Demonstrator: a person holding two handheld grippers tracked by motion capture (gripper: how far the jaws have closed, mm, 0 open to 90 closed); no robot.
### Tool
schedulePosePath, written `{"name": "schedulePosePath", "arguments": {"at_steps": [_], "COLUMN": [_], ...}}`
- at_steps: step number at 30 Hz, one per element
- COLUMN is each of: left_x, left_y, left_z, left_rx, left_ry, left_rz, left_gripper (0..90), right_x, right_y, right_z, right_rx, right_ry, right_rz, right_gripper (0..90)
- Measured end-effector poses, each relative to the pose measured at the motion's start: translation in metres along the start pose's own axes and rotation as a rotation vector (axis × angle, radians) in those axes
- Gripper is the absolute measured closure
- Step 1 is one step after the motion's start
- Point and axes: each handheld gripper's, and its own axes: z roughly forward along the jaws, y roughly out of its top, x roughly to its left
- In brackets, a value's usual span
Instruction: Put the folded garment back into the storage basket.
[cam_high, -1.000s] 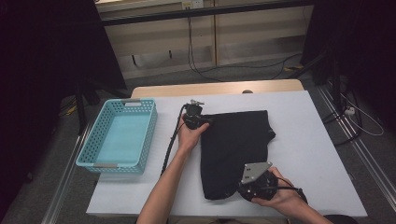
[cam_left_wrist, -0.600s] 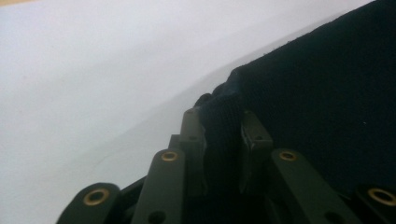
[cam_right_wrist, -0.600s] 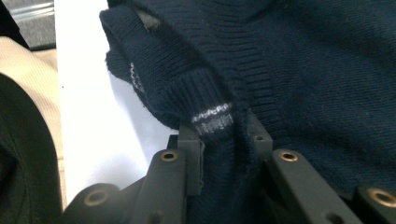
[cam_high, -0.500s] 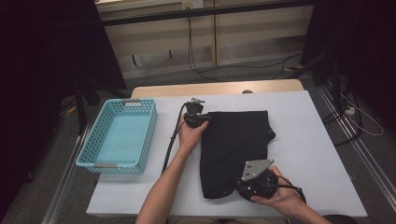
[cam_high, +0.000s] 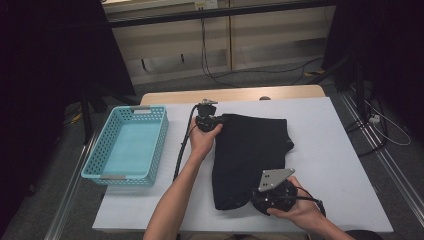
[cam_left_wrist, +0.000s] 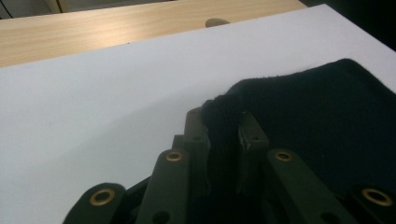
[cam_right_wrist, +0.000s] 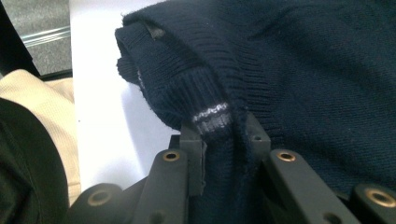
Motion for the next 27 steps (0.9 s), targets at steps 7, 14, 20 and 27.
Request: {"name": "schedulePosePath", "arguments": {"at_steps": [7,14,20,27], "left_x": [-0.004,-0.003,-0.001,0.003], "left_y": [0.011,0.020,0.025,0.031], "left_z": [-0.007,-0.010,-0.017,-0.029], "left_rx": [-0.013,-0.034,-0.041,-0.066], "left_ry": [0.000,-0.002,-0.003,0.013], "left_rz": [0.026,0.025,0.034,0.030], "left_gripper": [77.9,78.1,78.2,78.3], "right_x": [-0.002,-0.004,-0.004,-0.007], "right_y": [0.007,0.014,0.024,0.033], "right_z": [-0.005,-0.009,-0.010,-0.010], "right_rx": [-0.037,-0.063,-0.081,-0.099], "right_ry": [0.008,0.002,0.005,0.009], "right_rz": [0.006,0.009,-0.011,-0.018], "right_gripper": [75.9,76.0,76.0,76.0]}}
